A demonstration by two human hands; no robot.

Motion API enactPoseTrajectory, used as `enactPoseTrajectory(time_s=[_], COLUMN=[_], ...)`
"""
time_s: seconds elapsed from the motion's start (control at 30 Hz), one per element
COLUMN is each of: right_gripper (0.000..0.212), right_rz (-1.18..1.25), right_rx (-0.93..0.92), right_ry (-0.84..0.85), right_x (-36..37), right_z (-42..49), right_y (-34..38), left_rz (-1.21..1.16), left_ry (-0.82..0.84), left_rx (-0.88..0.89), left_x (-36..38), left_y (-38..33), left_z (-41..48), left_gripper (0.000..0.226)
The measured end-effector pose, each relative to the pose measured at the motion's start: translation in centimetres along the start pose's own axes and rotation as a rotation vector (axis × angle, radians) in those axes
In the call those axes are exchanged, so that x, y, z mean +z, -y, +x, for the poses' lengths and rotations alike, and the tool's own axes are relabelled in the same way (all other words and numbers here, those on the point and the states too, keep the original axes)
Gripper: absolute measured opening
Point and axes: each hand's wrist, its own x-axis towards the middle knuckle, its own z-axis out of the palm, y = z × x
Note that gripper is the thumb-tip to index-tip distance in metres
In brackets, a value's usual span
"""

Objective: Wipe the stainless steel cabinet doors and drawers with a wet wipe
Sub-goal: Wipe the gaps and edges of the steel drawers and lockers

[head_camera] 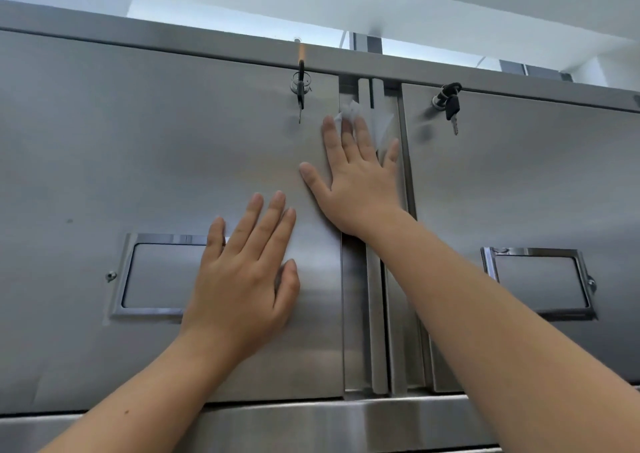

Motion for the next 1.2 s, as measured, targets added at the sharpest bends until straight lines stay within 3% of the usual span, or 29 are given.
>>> enactPoseTrajectory(time_s=[0.9, 1.2], right_gripper=[0.061, 0.065], right_rz=[0.119, 0.124], right_rx=[0.015, 0.055], right_ry=[0.147, 0.164], right_x=[1.6, 2.6], right_z=[-14.5, -20.7], right_y=[2.9, 4.2], left_rz=[-0.029, -0.041], left_ry=[-0.023, 0.043], left_rx=[0.002, 0.012], left_x=[0.2, -0.2], left_y=[-2.7, -2.9], left_z=[-3.8, -4.4], left_gripper=[0.056, 0.056])
